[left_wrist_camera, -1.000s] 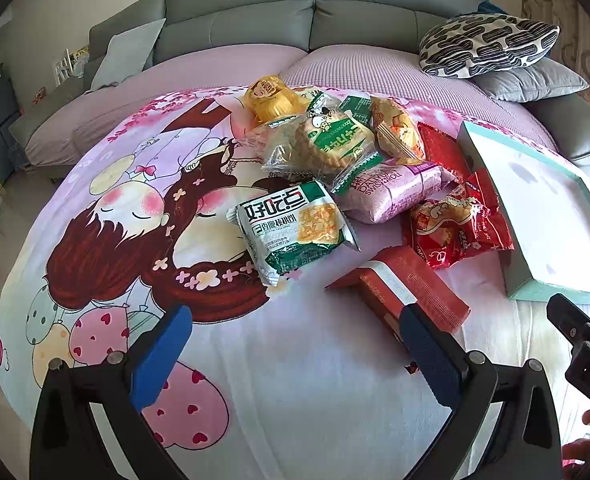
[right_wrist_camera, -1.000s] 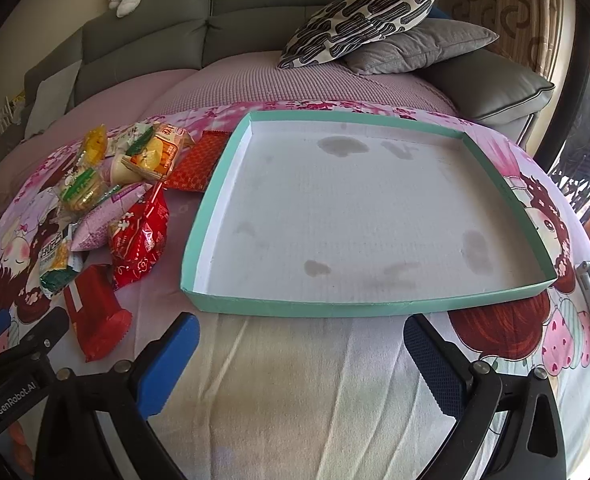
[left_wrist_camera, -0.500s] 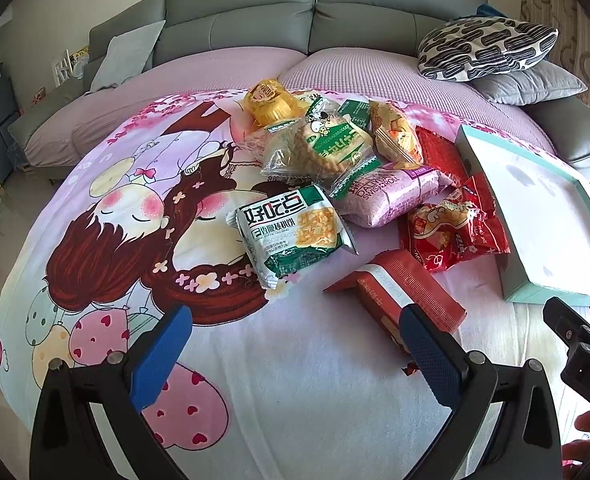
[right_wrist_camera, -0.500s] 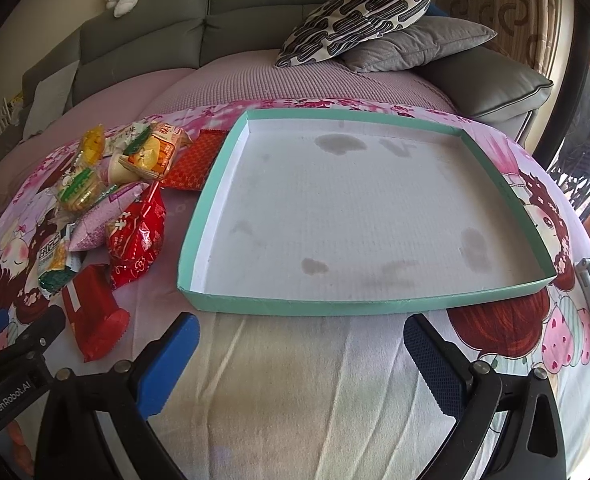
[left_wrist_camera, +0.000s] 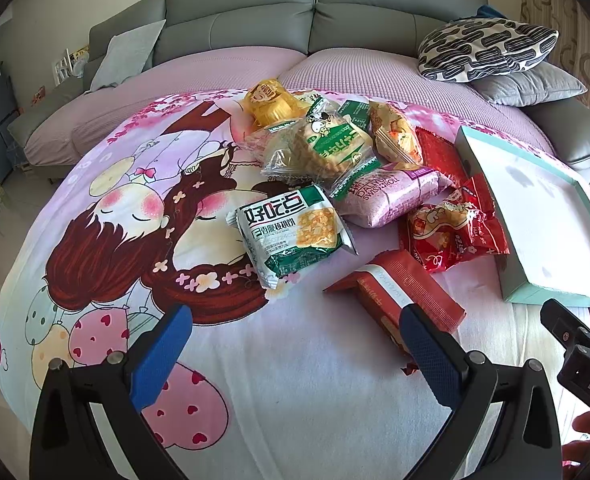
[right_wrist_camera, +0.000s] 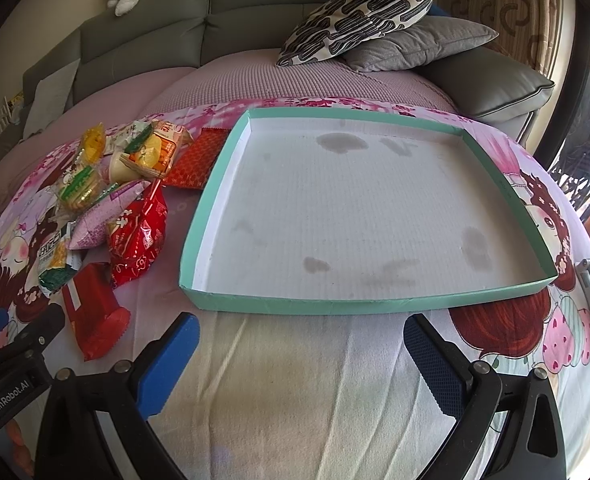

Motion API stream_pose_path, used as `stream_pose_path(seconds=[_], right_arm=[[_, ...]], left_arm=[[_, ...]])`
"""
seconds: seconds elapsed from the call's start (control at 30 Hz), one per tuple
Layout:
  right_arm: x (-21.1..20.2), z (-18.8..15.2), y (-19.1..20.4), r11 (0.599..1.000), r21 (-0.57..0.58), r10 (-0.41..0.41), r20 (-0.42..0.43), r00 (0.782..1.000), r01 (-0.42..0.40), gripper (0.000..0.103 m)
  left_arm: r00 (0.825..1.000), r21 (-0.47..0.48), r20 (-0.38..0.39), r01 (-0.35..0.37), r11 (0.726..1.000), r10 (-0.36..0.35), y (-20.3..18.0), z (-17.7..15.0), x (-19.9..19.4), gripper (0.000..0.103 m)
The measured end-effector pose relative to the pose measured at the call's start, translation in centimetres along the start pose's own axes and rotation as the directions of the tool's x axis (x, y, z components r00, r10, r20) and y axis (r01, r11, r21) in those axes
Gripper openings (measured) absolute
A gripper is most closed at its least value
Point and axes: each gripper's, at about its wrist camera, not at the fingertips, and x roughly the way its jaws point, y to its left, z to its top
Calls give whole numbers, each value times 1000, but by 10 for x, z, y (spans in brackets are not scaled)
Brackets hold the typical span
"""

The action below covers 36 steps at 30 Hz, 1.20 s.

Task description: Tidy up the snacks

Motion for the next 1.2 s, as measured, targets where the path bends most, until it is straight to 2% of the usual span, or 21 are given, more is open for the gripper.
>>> stream_pose_path(seconds=[0.27, 0.4, 0.6, 0.73, 0.9, 0.97, 1.03, 1.2], right_arm=[[-2, 1, 8, 1000, -11, 13, 10, 1000, -13, 103], [-6, 2, 27, 994, -61, 96, 14, 995, -95, 103], [-11, 3, 71, 968, -150, 205, 24, 978, -199, 103], [-11, 1, 97, 944, -205, 268, 20, 963, -258, 103], [-3, 3, 118, 926, -257, 290, 19, 957, -276, 103], [4, 4, 123, 921, -271, 290, 4, 957, -278, 100], [10, 4, 128, 918, -285, 287, -4, 958, -276, 90], [20, 3, 132, 915, -295, 282, -17, 959, -274, 82]], left_arm=[[999, -4, 31, -7, 1000, 7, 4, 2, -4, 103], [998, -29, 51, -31, 999, 33, 18, 10, -11, 103], [998, -58, 29, -50, 997, 52, 39, 24, -17, 103], [999, -66, -5, -38, 997, 38, 48, 35, -15, 103], [998, -113, -53, 40, 993, -46, 55, 45, 0, 103], [995, -118, -75, 50, 992, -59, 53, 48, 7, 103], [992, -126, -96, 64, 990, -77, 50, 51, 15, 103], [985, -125, -133, 96, 987, -113, 37, 58, 35, 102]])
